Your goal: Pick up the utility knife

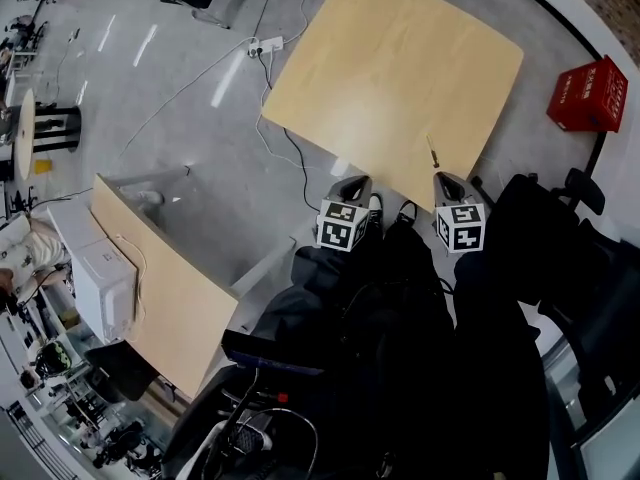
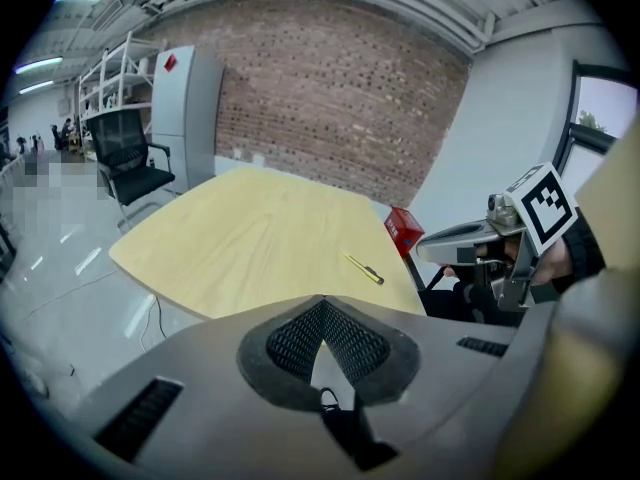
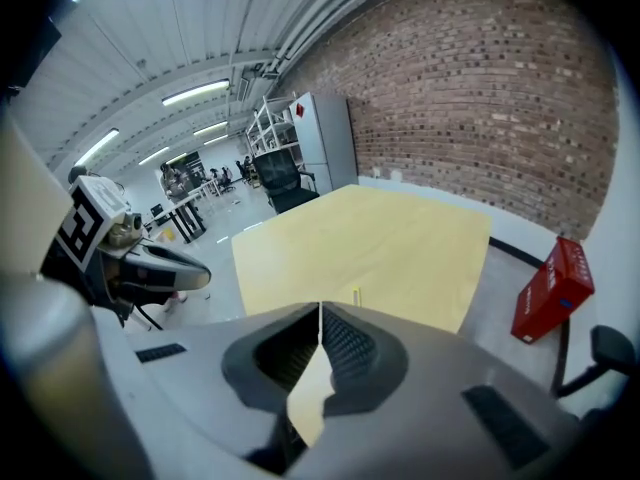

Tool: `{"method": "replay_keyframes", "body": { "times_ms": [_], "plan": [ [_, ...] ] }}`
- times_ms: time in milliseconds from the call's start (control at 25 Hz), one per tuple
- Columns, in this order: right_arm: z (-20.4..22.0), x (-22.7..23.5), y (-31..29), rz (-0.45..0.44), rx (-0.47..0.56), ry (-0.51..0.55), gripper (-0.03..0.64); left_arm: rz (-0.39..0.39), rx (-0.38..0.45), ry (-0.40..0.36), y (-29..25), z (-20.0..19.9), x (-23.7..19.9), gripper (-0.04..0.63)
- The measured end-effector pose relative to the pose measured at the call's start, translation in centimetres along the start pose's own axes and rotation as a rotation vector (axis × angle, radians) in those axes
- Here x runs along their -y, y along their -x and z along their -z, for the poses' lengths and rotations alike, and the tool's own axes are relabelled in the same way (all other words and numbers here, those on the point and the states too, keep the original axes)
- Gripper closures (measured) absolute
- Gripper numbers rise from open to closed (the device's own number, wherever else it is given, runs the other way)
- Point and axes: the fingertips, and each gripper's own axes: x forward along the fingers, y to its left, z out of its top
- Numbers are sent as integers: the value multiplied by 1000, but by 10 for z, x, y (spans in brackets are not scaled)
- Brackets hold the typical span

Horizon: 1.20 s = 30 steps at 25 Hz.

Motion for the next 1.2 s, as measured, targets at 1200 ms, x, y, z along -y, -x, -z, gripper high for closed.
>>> {"method": "replay_keyframes", "body": {
  "times_ms": [1200],
  "plan": [
    [31, 34, -77, 25, -167, -17, 528, 20, -89, 42, -15, 37, -18, 598]
  ]
}}
